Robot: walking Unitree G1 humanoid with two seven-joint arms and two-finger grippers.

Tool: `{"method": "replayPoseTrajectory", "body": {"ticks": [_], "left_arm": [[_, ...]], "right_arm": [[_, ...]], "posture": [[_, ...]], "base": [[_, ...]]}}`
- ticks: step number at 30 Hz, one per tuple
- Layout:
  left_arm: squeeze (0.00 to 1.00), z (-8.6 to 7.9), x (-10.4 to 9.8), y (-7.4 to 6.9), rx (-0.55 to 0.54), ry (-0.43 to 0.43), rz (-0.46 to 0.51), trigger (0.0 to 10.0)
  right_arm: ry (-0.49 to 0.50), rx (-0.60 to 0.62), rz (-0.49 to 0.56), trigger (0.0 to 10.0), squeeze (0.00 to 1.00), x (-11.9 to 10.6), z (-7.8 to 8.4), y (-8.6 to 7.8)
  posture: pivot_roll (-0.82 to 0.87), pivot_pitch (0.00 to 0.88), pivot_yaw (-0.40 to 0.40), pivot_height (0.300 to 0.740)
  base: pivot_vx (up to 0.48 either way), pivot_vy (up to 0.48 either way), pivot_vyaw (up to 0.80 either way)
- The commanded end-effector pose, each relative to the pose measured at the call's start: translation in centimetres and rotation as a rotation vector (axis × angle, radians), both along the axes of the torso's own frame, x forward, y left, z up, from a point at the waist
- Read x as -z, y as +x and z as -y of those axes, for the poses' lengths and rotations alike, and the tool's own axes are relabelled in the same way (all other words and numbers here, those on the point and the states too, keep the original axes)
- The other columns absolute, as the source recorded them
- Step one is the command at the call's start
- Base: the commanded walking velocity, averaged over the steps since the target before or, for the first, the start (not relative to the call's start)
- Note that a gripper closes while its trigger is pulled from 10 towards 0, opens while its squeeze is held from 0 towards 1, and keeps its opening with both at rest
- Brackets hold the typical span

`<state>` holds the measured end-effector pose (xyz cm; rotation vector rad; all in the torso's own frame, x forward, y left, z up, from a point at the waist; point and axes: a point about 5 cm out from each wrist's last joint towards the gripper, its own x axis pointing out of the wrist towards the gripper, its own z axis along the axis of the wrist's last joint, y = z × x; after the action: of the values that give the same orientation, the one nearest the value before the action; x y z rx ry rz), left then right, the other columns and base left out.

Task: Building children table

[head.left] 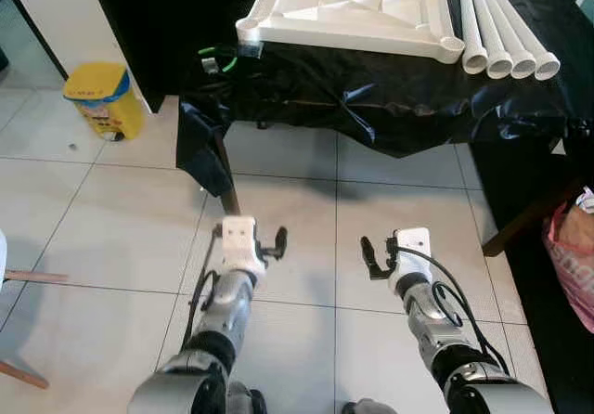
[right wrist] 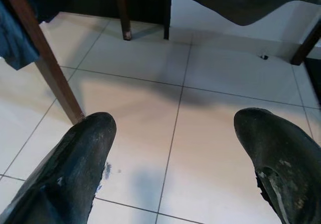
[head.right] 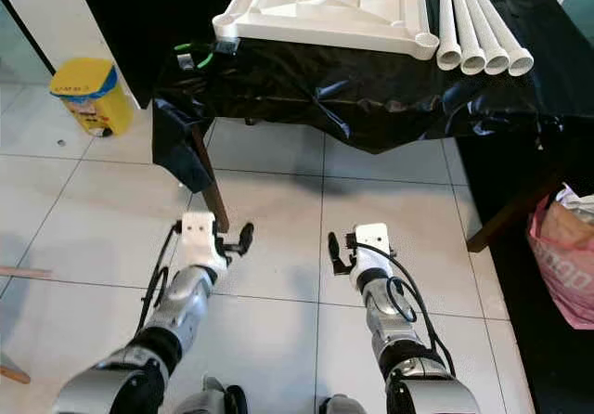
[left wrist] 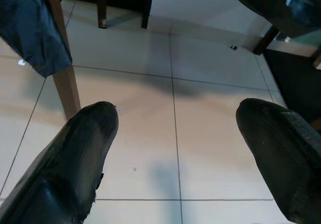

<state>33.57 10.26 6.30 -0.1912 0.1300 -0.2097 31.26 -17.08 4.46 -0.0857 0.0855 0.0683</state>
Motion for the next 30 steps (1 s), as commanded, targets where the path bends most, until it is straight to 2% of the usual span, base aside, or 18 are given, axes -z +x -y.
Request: {"method": "replayPoseTrajectory", "body": {"ticks": [1,2,7,9,11,16,17,19,21,23,26,30], "left_arm": [[0.00,-1.2,0.5,0.1,-0.247,0.009,-0.079,10.0],[0.00,-1.4,-0.1,0.6,-0.279,0.018,-0.066,10.0],[0.00,-1.8,-0.9,1.1,-0.298,0.008,-0.051,10.0],[0.00,-2.0,-1.1,1.3,-0.274,-0.003,-0.042,10.0],[0.00,-2.8,-1.2,1.0,-0.191,0.043,0.008,10.0],[0.00,-4.0,-1.5,0.5,-0.130,0.081,0.082,10.0],[0.00,-5.0,-2.7,0.1,-0.122,0.123,0.153,10.0],[0.00,-5.5,-3.5,-0.1,-0.120,0.178,0.191,10.0],[0.00,-5.7,-5.2,-0.2,-0.117,0.142,0.246,10.0],[0.00,-5.7,-5.2,-0.2,-0.117,0.142,0.246,10.0],[0.00,-5.7,-6.8,-0.2,-0.120,0.166,0.306,10.0],[0.00,-5.7,-7.3,-0.4,-0.102,0.156,0.330,10.0]], "right_arm": [[0.014,0.023,-0.016,10.0,0.00,0.6,0.2,-0.5],[0.017,0.026,-0.014,10.0,0.00,0.5,0.2,-0.4],[0.021,0.029,-0.006,10.0,0.00,0.3,0.1,-0.2],[0.026,0.032,0.002,10.0,0.00,0.1,0.1,-0.1],[0.036,0.043,0.031,10.0,0.00,-0.4,0.1,0.1],[0.041,0.043,0.077,10.0,0.00,-1.2,0.0,0.3],[0.047,0.029,0.134,10.0,0.00,-2.4,-0.1,0.7],[0.052,0.025,0.170,10.0,0.00,-3.2,-0.2,0.9],[0.055,0.015,0.236,10.0,0.00,-4.8,-0.2,1.3],[0.055,0.015,0.236,10.0,0.00,-4.8,-0.2,1.3],[0.053,-0.007,0.305,10.0,0.00,-6.5,-0.4,1.6],[0.042,-0.032,0.373,10.0,0.00,-8.0,-0.6,1.5]], "posture": [[-0.02,0.137,0.033,0.740],[-0.02,0.134,0.036,0.740],[-0.02,0.131,0.039,0.740],[-0.02,0.128,0.043,0.740],[-0.03,0.126,0.045,0.740],[-0.03,0.125,0.045,0.740],[-0.02,0.127,0.038,0.740],[-0.02,0.127,0.034,0.740],[-0.01,0.126,0.027,0.740],[-0.01,0.126,0.027,0.740],[-0.01,0.123,0.019,0.740],[-0.01,0.118,0.018,0.740]], "base": [[0.000,0.000,0.00],[0.000,0.000,0.00],[0.000,0.000,0.00],[0.000,0.000,0.00],[0.000,0.000,0.00],[0.000,0.000,0.00],[0.000,0.000,0.00],[0.000,0.000,0.00],[0.000,0.000,0.00],[0.000,0.000,0.00],[0.000,0.000,0.00],[0.000,0.000,0.00]]}}
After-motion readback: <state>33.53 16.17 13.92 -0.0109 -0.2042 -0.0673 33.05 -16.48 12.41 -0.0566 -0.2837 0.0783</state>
